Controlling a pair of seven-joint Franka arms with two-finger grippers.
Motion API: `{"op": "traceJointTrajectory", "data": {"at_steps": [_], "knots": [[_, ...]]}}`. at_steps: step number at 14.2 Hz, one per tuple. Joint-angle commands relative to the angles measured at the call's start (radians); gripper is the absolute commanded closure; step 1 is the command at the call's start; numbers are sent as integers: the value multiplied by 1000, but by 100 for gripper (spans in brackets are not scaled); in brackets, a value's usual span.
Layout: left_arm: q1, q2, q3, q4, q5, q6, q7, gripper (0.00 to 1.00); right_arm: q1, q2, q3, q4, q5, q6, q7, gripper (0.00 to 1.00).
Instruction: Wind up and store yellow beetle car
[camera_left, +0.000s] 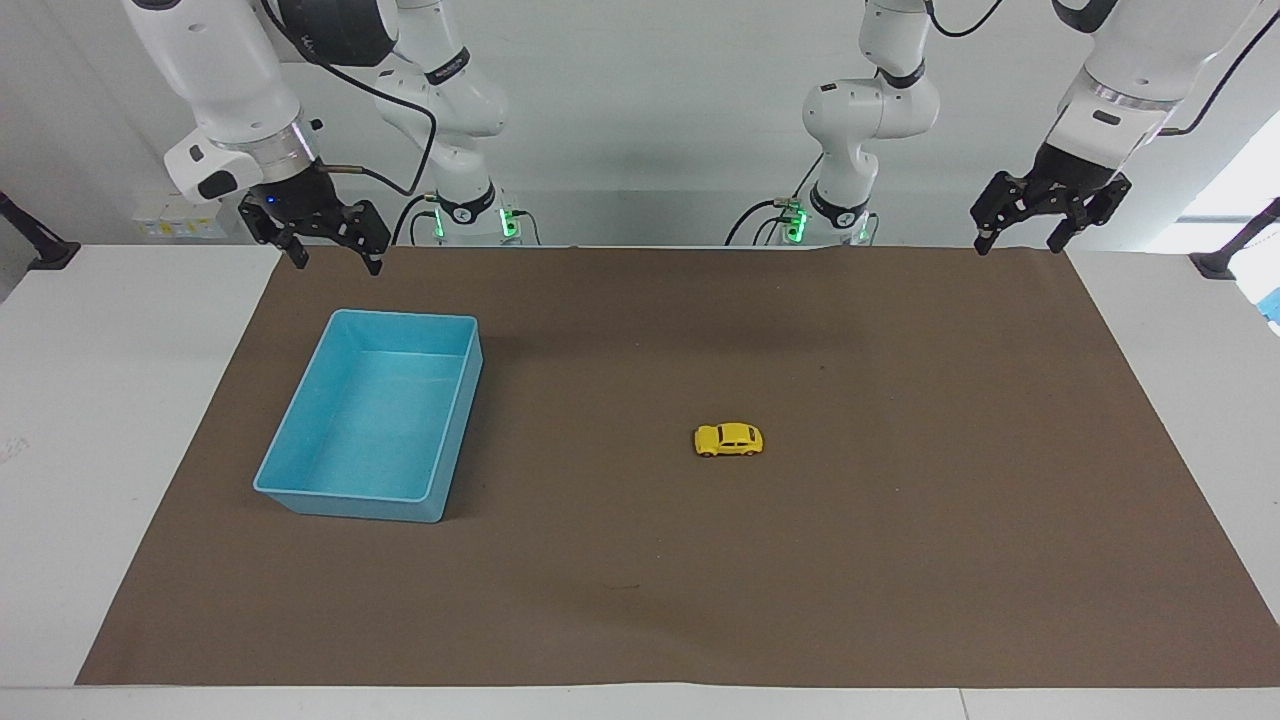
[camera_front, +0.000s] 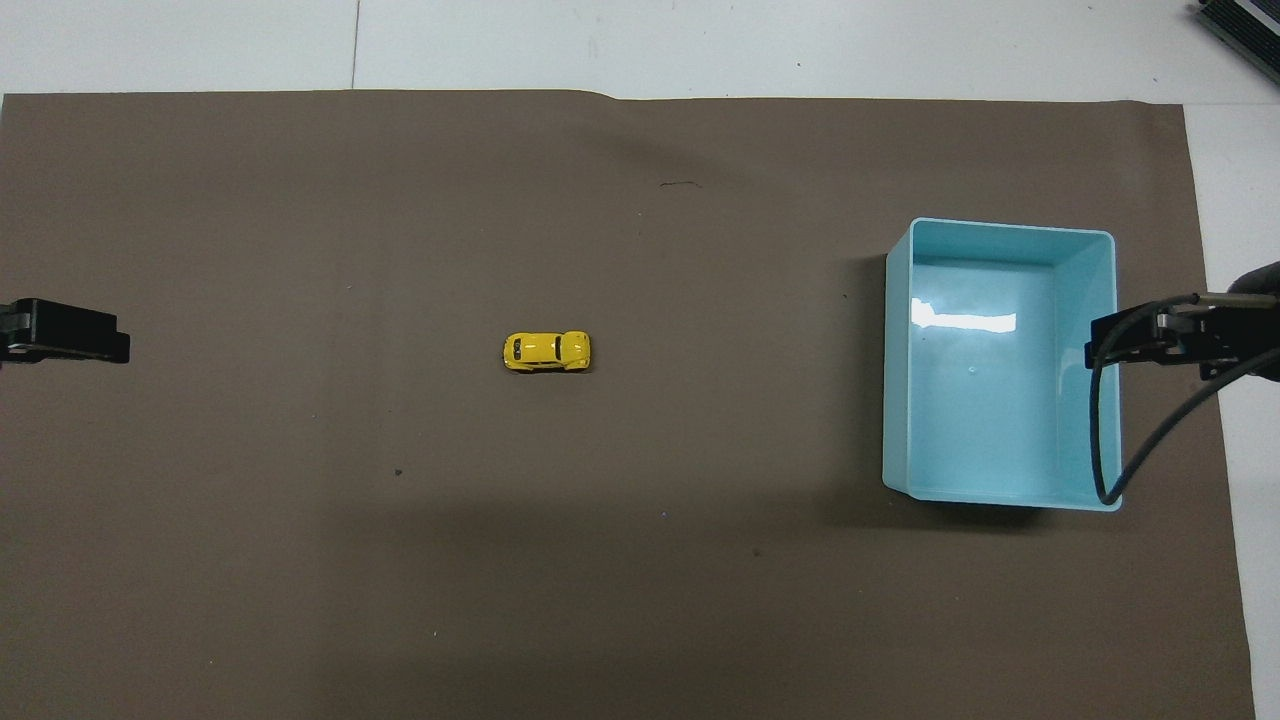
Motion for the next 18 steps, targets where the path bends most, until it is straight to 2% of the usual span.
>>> {"op": "traceJointTrajectory", "data": {"at_steps": [1,10,18], "knots": [[2,-5,3,-11,-13,8,-1,0,-13,11,5,18,23,-10,-25,0],[2,-5,3,-14,-13,11,-6,0,-13,11,5,18,23,-10,-25,0],[8,14,5,-83,-13,85,-24,0,-13,11,5,18,24,-10,-25,0]]}}
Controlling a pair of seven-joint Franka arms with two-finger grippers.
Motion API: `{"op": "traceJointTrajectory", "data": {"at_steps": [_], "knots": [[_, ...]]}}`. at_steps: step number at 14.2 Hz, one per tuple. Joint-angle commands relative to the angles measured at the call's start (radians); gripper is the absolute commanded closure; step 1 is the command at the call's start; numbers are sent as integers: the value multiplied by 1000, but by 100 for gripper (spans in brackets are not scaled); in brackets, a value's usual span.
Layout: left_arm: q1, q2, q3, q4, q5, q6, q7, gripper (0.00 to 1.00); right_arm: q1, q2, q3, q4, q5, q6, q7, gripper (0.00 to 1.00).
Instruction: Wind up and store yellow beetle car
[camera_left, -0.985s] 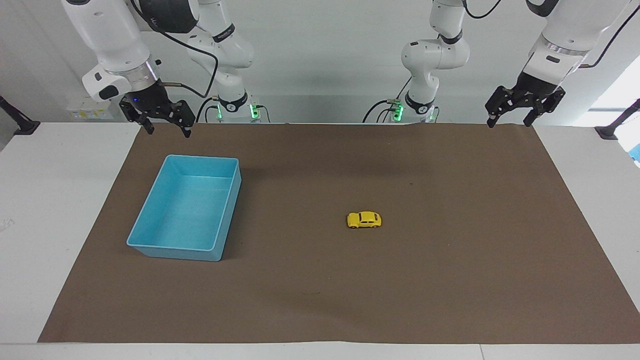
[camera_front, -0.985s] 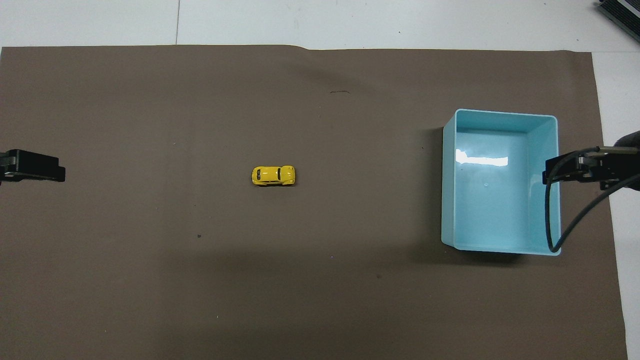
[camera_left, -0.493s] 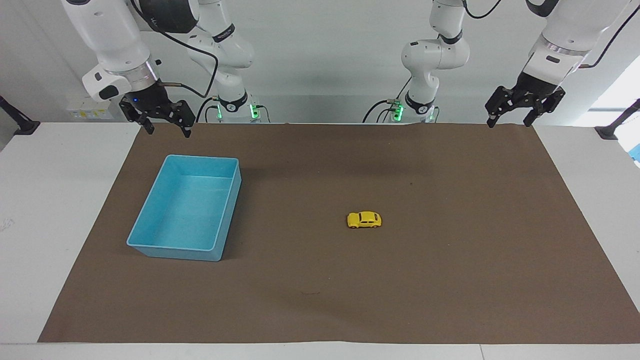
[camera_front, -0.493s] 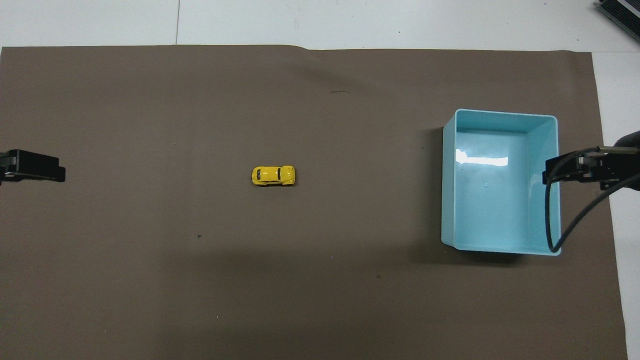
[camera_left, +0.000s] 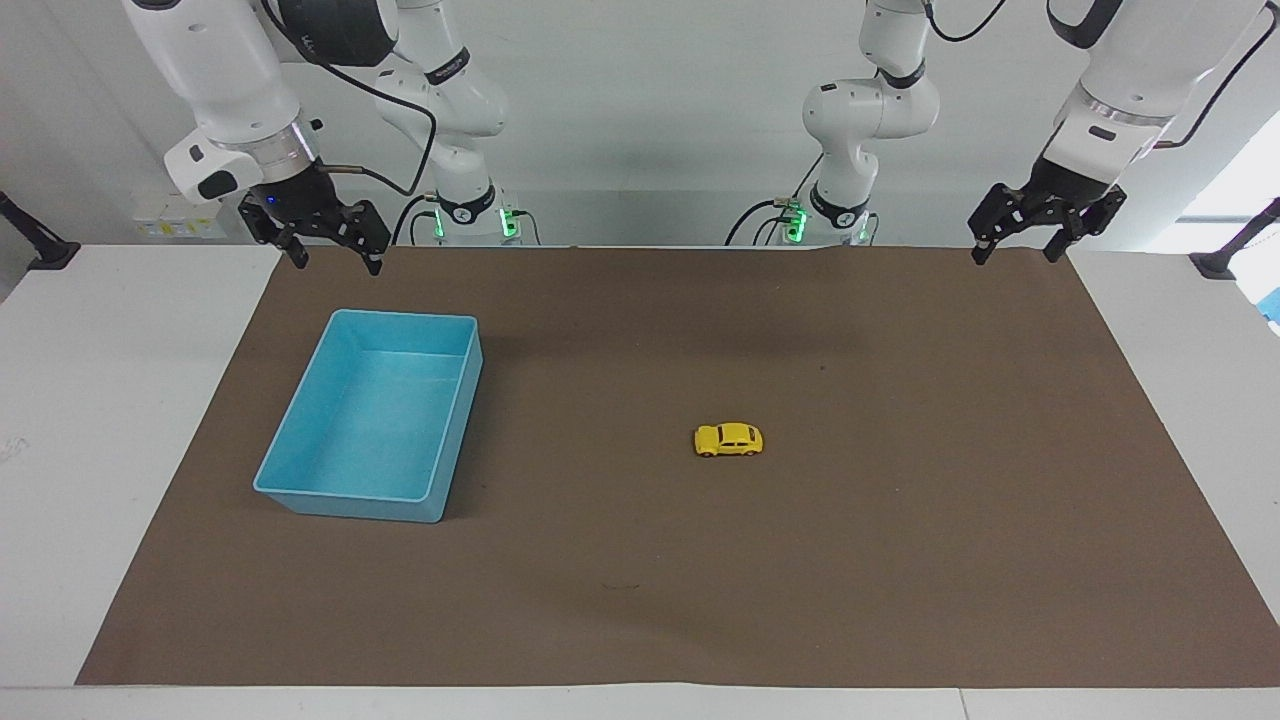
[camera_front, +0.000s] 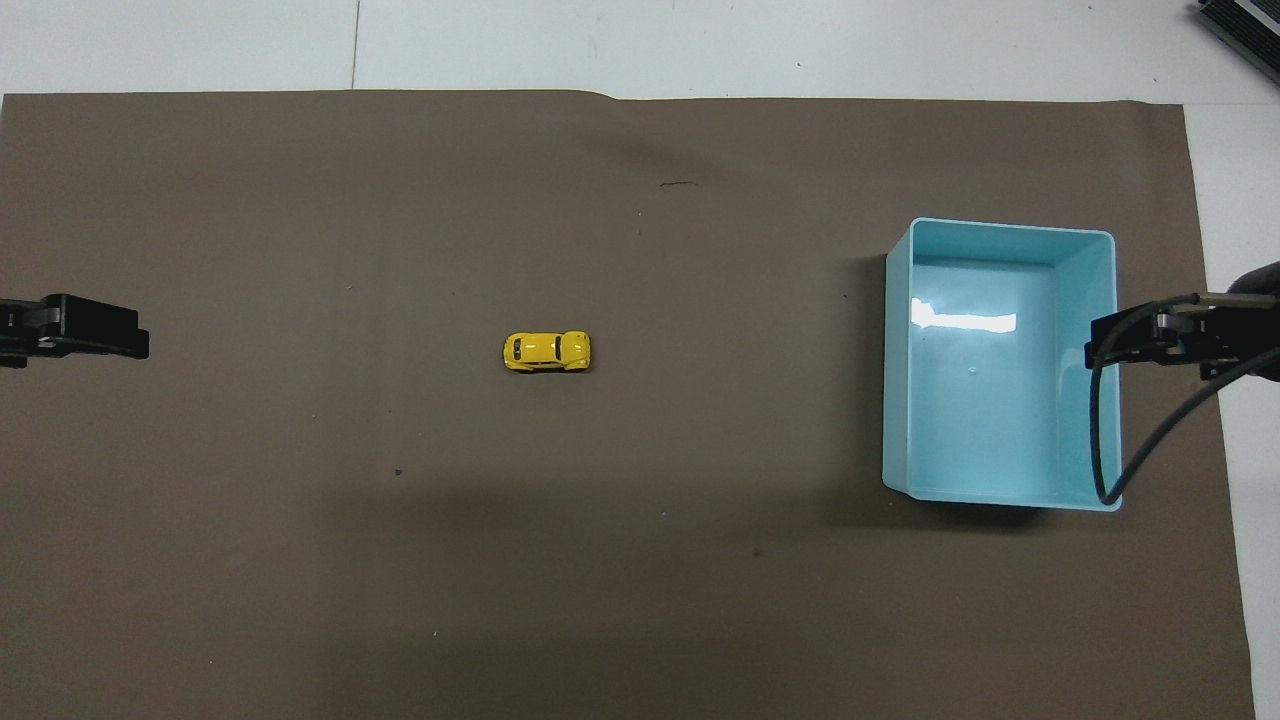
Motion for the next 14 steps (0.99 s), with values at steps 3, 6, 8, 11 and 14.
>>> {"op": "traceJointTrajectory", "data": {"at_steps": [3,6,8,11,14], "knots": [[24,-5,2,-62,-13,66,-11,0,-13,11,5,18,23,-10,-25,0],[25,15,2,-62,-13,83,-60,0,-13,11,5,18,23,-10,-25,0],[25,23,1,-73,-13,100,-196,0,-13,11,5,18,23,-10,-25,0],[24,30,1,-76,-13,115,-368,0,-13,11,5,18,23,-10,-25,0],[24,32,1,-84,-13,132,-537,0,-13,11,5,18,23,-10,-25,0]]}}
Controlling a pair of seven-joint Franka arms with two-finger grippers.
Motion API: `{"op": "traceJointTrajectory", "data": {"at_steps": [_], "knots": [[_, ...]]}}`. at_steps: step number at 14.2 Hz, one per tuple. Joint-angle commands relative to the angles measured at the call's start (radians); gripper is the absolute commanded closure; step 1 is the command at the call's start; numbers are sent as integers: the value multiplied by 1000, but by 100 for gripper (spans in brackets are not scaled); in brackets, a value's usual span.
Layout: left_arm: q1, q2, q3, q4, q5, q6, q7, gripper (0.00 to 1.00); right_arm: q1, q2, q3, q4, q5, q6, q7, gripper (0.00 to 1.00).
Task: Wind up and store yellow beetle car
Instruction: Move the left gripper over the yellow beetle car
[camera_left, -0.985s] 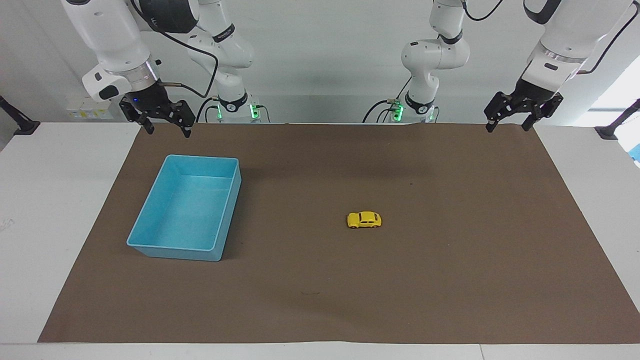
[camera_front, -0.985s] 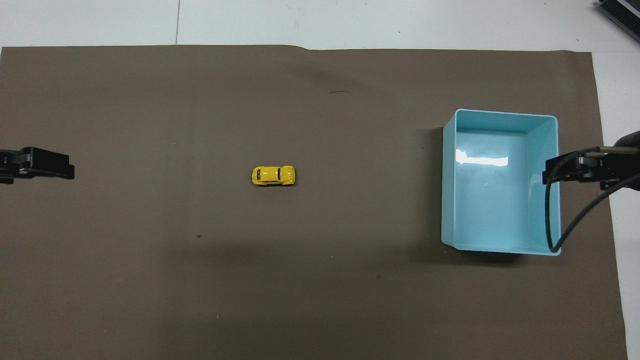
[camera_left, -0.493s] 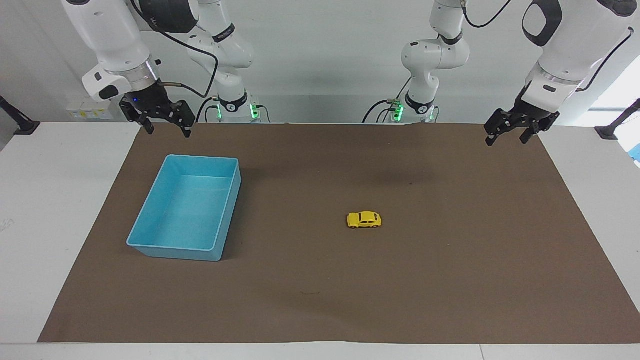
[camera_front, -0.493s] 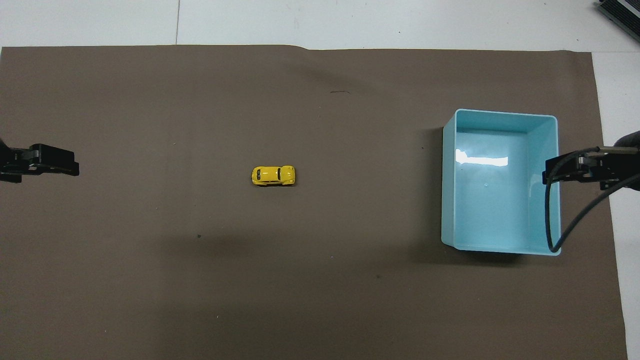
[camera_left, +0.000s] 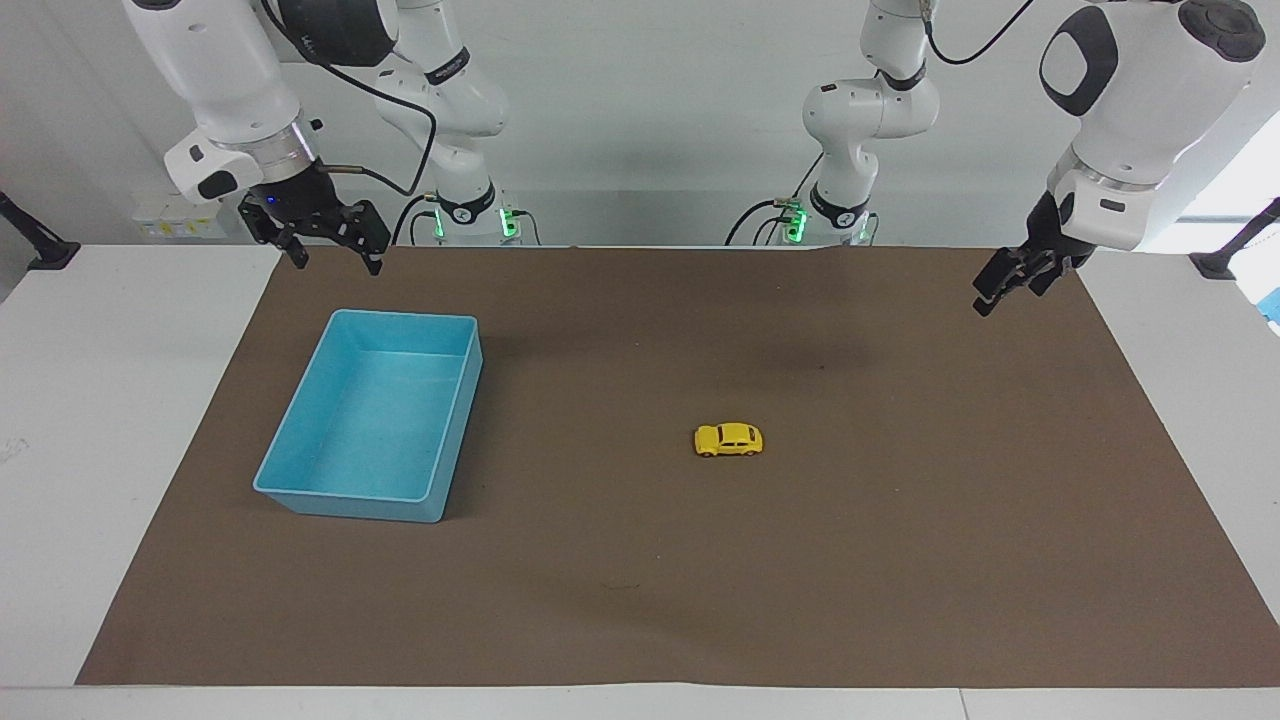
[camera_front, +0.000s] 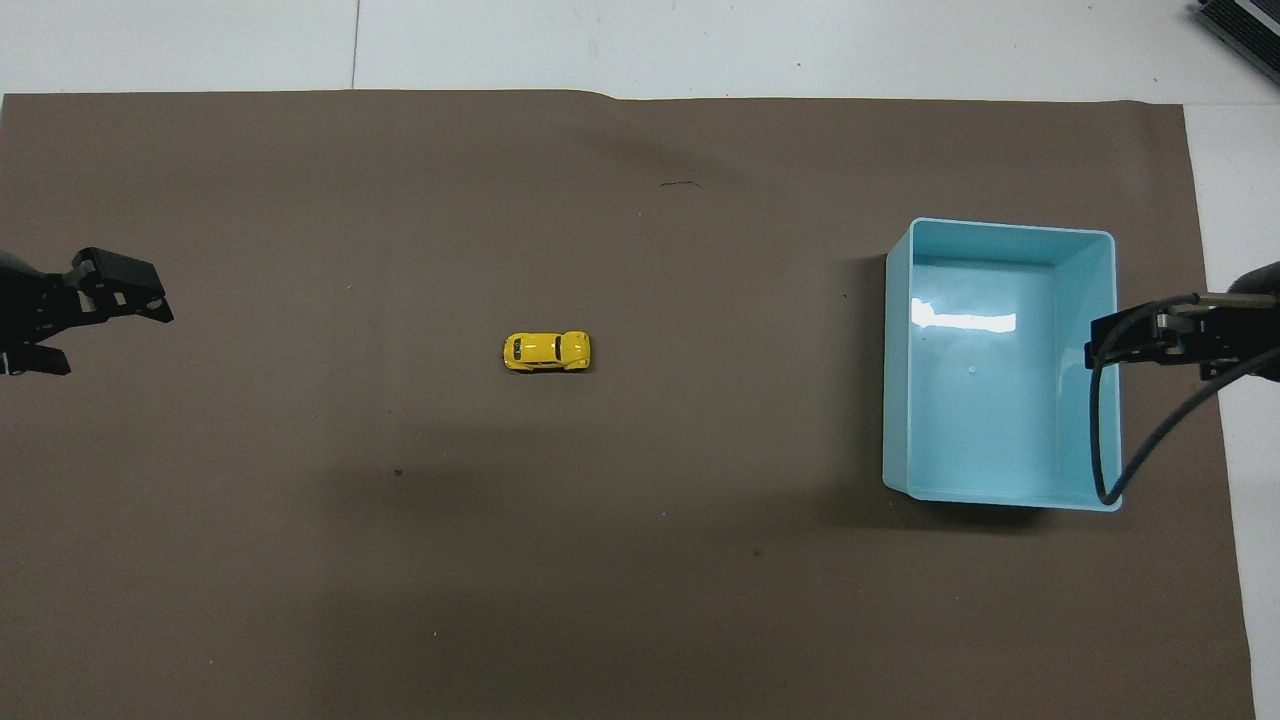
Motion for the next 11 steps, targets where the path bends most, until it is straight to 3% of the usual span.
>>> {"op": "traceJointTrajectory", "data": {"at_steps": [1,5,11], "knots": [[8,-8,-5,-28,-12,34,-168,0,-13,11,5,18,23,-10,-25,0],[-9,22,-7,-28,-14,58,-504,0,-13,11,5,18,23,-10,-25,0],[-38,77,-8,-26,-20,192,-912,0,-13,11,5,18,24,-10,-25,0]]}}
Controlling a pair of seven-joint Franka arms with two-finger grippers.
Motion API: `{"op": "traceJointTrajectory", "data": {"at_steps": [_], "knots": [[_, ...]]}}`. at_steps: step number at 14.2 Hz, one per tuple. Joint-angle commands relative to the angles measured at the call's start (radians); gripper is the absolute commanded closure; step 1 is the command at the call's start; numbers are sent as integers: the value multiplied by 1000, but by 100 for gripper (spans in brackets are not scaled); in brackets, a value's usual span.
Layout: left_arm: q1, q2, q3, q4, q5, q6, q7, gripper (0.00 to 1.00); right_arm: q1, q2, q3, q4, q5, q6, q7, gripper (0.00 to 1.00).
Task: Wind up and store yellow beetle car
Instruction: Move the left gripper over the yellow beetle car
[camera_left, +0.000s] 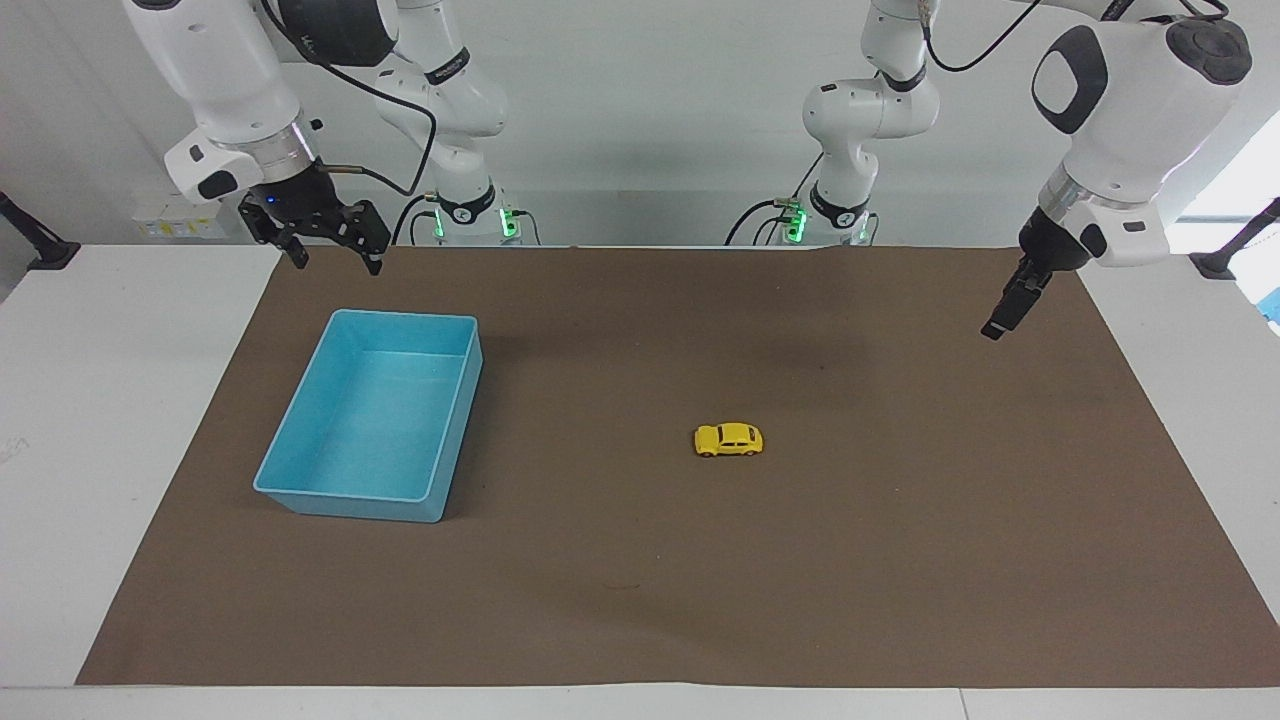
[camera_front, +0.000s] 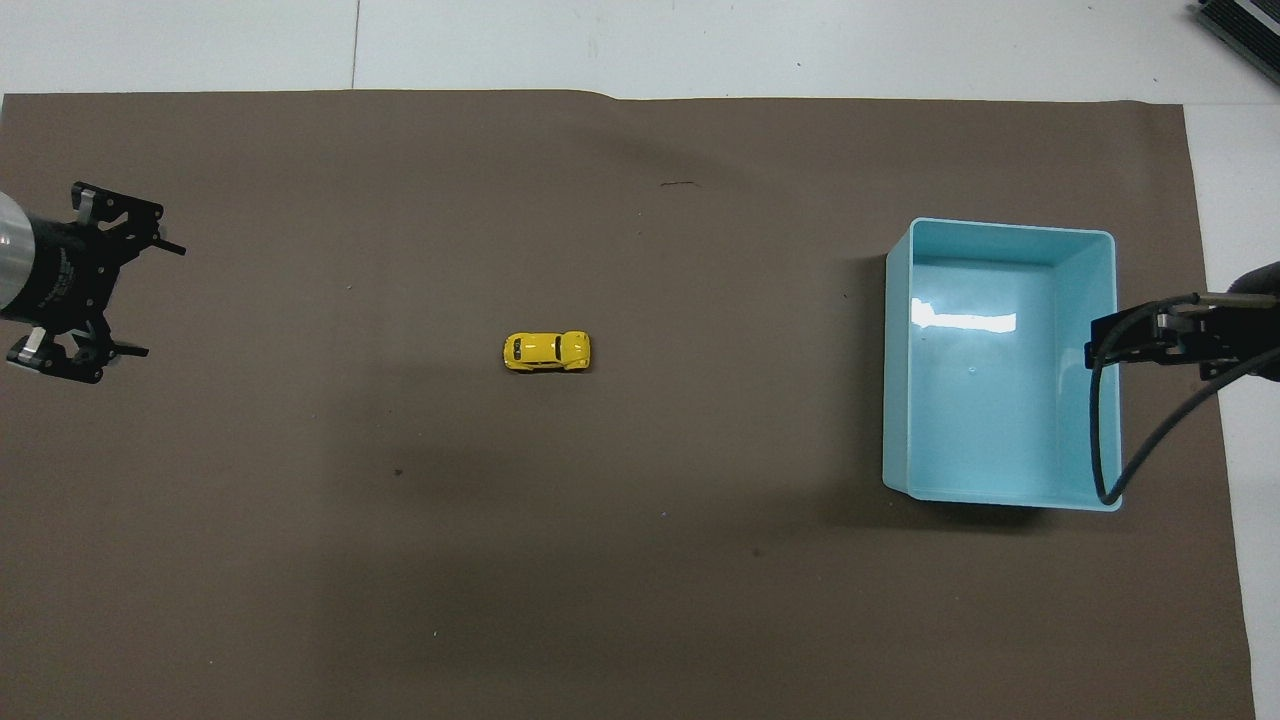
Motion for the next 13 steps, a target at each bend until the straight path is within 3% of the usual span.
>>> {"op": "traceJointTrajectory", "data": {"at_steps": [1,13], "knots": [[-36,27,9,-13,-12,54,-163,0,-13,11,5,18,24,-10,-25,0],[-231,222,7,-9,-55,297,-481,0,-13,11,5,18,23,-10,-25,0]]}}
